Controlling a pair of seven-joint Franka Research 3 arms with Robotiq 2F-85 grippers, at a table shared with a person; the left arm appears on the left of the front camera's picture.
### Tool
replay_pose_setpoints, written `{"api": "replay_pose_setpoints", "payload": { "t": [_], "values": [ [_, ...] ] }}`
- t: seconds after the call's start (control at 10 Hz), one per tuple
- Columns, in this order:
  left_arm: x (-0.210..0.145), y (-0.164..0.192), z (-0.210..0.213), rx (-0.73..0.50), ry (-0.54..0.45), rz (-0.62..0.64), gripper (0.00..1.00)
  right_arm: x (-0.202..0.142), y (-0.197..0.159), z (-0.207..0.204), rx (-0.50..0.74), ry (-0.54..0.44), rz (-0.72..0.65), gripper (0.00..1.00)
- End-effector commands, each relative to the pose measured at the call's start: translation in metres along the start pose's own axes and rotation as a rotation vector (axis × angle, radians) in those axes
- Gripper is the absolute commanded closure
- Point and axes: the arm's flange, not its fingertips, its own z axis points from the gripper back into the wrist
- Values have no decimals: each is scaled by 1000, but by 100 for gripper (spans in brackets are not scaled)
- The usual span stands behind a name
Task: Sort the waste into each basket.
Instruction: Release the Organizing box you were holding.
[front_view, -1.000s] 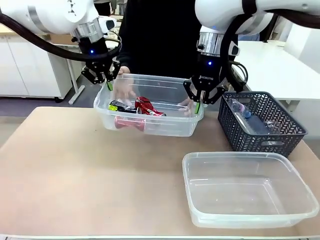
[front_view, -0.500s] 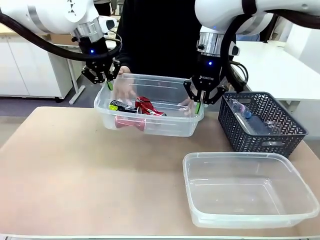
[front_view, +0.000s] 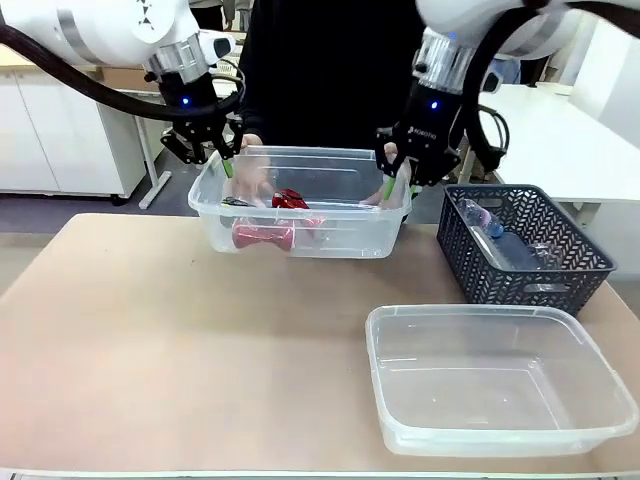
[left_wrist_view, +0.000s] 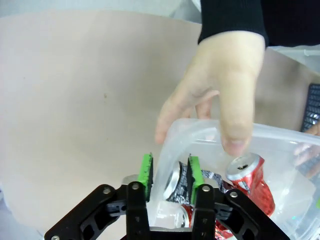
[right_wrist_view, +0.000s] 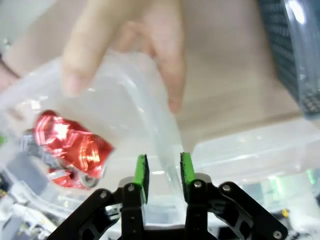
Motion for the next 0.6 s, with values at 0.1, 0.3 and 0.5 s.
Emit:
{"api": "replay_pose_setpoints", "payload": {
  "t": [0.1, 0.3, 0.5],
  "values": [
    [-26, 2, 33, 0, -125, 0, 0, -32, -37, 21, 145, -159, 61, 0],
    [-44, 5, 50, -33, -179, -19, 0, -36, -54, 33, 179, -174, 73, 0],
    [-52, 8, 49, -81, -139, -69, 0, -37, -69, 32, 205, -183, 76, 0]
  ]
}}
